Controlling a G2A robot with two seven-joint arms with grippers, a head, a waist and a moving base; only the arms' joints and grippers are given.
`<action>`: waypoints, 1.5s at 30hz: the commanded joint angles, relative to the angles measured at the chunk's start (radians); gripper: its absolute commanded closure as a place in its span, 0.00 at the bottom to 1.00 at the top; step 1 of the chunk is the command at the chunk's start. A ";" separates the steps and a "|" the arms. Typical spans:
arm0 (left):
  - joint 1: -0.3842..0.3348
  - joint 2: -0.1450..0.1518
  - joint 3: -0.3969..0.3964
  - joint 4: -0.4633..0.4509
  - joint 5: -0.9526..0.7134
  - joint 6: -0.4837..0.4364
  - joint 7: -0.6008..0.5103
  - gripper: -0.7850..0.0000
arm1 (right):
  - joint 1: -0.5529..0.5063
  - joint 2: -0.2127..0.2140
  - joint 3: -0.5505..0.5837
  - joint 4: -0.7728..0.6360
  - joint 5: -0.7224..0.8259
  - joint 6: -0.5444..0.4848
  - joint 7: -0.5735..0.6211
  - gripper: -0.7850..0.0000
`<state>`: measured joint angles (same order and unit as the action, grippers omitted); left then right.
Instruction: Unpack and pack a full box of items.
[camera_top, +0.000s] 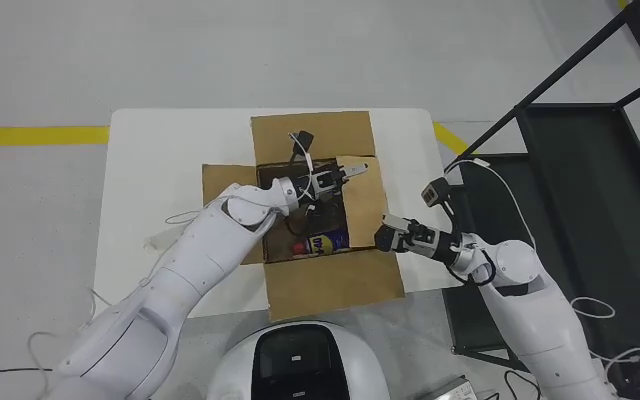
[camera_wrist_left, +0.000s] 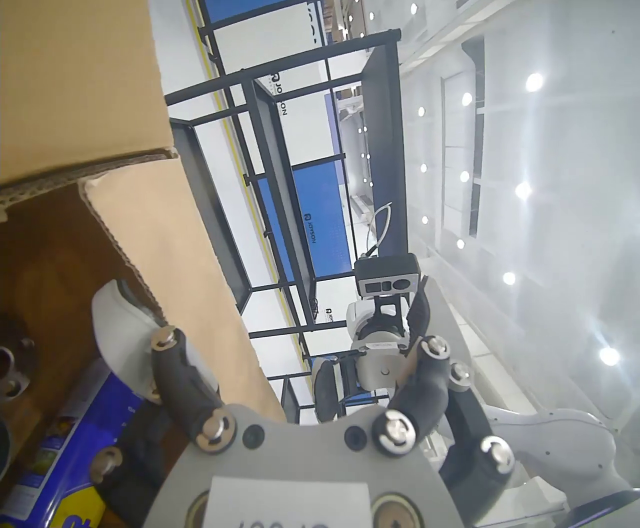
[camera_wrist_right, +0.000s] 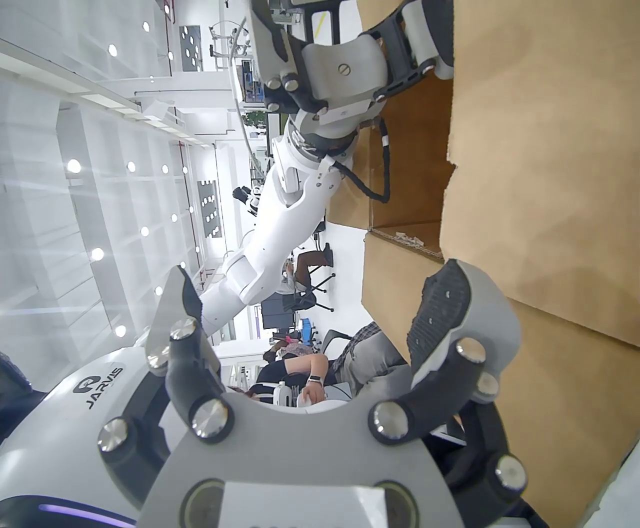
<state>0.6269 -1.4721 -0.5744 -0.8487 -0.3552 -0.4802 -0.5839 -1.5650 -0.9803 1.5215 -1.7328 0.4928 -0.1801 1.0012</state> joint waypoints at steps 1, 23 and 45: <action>0.008 0.003 -0.009 -0.037 0.016 0.012 -0.006 0.00 | -0.006 0.000 0.005 -0.005 0.001 -0.005 -0.001 0.00; -0.025 -0.095 0.026 -0.083 -0.036 0.068 -0.057 0.00 | -0.052 0.002 0.001 0.015 0.073 -0.042 0.047 0.00; 0.101 0.025 -0.208 -0.303 0.274 0.064 -0.203 0.00 | -0.114 -0.028 0.056 0.056 -0.091 -0.122 -0.501 0.00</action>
<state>0.7032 -1.4627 -0.7517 -1.1081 -0.1098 -0.4300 -0.7831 -1.6883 -1.0073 1.5866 -1.6839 0.4248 -0.3172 0.5184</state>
